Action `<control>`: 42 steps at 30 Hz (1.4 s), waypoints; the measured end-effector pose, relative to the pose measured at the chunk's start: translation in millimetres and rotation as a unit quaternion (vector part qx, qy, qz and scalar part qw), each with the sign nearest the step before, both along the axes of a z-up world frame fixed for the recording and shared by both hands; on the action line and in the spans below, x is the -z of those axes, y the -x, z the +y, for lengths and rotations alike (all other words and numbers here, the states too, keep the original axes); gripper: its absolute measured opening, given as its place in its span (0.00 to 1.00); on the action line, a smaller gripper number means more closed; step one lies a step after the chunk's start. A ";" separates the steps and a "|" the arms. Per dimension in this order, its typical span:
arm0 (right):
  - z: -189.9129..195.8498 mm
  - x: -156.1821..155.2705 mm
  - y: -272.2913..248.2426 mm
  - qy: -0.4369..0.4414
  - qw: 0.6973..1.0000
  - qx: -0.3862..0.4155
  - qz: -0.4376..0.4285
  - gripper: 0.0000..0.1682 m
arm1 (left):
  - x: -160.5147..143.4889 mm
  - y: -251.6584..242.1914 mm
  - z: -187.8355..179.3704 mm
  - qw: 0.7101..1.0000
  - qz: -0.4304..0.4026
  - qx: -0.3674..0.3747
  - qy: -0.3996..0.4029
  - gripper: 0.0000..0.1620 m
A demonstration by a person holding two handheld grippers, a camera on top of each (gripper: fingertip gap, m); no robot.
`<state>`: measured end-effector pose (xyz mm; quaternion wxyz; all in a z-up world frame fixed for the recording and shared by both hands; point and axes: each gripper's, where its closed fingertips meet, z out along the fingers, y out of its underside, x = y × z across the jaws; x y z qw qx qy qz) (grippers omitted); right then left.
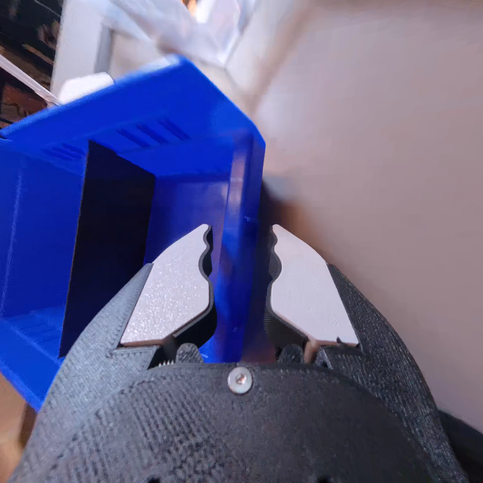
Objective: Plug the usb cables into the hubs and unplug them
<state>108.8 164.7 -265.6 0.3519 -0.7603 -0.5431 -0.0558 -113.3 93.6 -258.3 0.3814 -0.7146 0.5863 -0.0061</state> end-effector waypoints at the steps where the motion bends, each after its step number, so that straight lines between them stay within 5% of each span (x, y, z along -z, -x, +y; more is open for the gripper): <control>1: 3.9 6.3 0.7 0.008 1.000 -0.005 -0.018 0.31 | -12.5 -3.9 -4.4 0.999 -0.047 -0.001 0.000 0.27; 3: 4.4 11.5 7.0 -0.001 0.999 -0.030 -0.044 0.18 | -36.5 -11.6 -12.6 0.989 -0.146 -0.006 -0.003 0.28; 7: -28.4 10.8 22.7 -0.016 0.996 -0.071 -0.046 0.18 | -51.4 -28.1 -30.6 0.962 -0.274 -0.009 0.021 0.28; 12: -105.0 6.0 38.6 -0.016 0.992 -0.122 -0.039 0.19 | -43.0 -71.3 -50.4 0.946 -0.316 0.009 0.071 0.30; 17: -183.3 -69.2 48.0 0.003 0.972 -0.110 0.208 0.25 | -41.7 -100.1 -69.1 0.938 -0.333 0.008 0.094 0.38; 21: -153.5 -113.5 -32.8 -0.115 0.925 0.087 0.352 0.33 | -37.5 -107.8 -60.8 0.938 -0.337 -0.035 0.069 0.40; 25: -114.6 -62.8 -71.2 -0.064 0.918 0.200 0.336 0.41 | -21.6 -123.4 -47.9 0.937 -0.333 -0.066 0.082 0.28; 30: -97.2 -32.5 -69.3 -0.044 0.920 0.225 0.317 0.19 | -21.9 -122.8 -41.1 0.955 -0.286 -0.074 0.027 0.21; 33: -101.1 -34.4 -68.9 -0.050 0.921 0.228 0.312 0.18 | -27.2 -121.4 -40.9 0.963 -0.260 -0.066 -0.013 0.18; 42: -148.5 -115.0 -48.9 -0.199 0.913 0.170 0.314 0.07 | -132.1 -92.5 -72.1 0.945 -0.264 -0.038 -0.189 0.10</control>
